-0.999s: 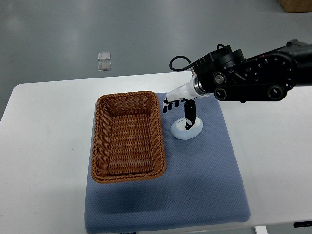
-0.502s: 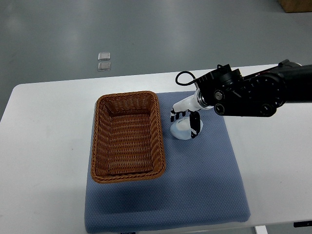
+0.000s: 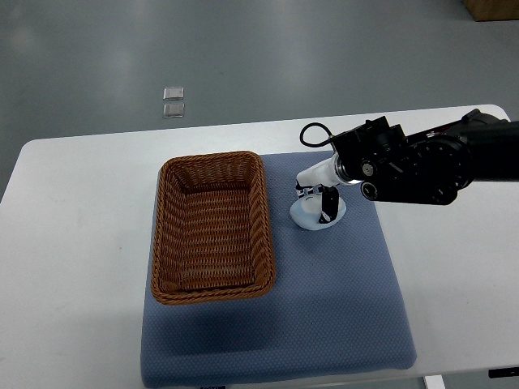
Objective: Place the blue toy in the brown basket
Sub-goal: 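Lift the toy with the right hand away from the mat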
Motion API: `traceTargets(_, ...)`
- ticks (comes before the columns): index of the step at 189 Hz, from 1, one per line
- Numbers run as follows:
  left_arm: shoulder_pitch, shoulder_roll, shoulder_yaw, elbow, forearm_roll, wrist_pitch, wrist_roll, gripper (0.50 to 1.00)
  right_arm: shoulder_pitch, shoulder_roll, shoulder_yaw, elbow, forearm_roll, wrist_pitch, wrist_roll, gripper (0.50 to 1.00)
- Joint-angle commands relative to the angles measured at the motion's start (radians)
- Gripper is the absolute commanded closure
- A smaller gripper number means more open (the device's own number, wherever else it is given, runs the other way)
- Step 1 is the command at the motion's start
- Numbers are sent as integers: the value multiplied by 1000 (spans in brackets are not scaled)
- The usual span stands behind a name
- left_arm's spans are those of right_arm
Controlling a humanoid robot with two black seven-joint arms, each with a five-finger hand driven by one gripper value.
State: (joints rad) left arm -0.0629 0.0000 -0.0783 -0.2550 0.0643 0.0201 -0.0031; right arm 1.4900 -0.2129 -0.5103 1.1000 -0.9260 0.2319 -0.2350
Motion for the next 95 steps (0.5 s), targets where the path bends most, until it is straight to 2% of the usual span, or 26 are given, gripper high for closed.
traceTargets(1,0,0,0,0,0,0,0,500,16,-32,6,11,-1,10,0,875)
traceTargets(21,0,0,0,0,0,0,0,500,99,-79,13,43,1,40,0,873)
traceTargets(63,0,0,0,-4,0,0,0,500,312,-218,13,205,15,112,2,871)
traceTargets(95,0,0,-1,-7,0,0,0,500,400,-312,13,251,13,139,2,871)
